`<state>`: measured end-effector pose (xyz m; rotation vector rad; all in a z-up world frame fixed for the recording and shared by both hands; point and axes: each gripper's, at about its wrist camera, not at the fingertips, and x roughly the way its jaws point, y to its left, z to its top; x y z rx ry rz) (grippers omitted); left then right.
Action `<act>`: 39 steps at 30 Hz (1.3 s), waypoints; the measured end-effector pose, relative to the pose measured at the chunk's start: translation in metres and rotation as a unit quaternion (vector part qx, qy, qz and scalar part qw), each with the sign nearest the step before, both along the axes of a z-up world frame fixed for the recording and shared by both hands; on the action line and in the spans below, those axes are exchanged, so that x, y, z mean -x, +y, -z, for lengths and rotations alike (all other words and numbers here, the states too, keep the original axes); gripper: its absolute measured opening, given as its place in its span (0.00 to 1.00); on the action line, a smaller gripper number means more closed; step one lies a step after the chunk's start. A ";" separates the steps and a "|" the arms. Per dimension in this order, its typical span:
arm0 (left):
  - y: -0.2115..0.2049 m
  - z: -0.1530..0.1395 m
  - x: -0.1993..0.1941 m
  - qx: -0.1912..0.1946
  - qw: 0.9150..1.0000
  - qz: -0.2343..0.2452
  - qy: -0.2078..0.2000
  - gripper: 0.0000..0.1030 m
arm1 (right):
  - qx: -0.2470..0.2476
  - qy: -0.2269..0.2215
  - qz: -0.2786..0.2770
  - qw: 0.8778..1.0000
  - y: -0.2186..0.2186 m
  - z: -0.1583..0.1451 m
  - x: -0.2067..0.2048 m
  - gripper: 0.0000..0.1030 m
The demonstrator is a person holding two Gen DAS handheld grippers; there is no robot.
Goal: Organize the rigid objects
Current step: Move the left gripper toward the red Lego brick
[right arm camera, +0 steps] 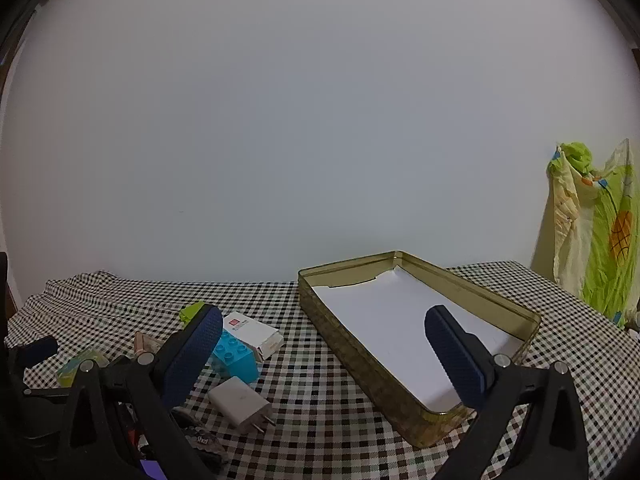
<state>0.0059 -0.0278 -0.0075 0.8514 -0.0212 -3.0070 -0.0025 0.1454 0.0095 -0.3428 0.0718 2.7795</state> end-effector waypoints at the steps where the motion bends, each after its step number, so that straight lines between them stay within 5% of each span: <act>1: -0.001 0.000 0.000 -0.001 1.000 -0.002 -0.002 0.99 | -0.002 0.000 -0.002 1.000 -0.001 0.000 0.000 1.00; 30: -0.010 0.014 -0.031 -0.005 0.997 0.003 -0.073 0.94 | 0.011 -0.051 -0.051 0.997 0.017 0.005 0.006 0.99; 39: -0.040 0.026 -0.046 -0.038 0.992 0.005 -0.117 0.91 | 0.005 -0.057 -0.069 0.996 0.016 0.005 0.003 0.84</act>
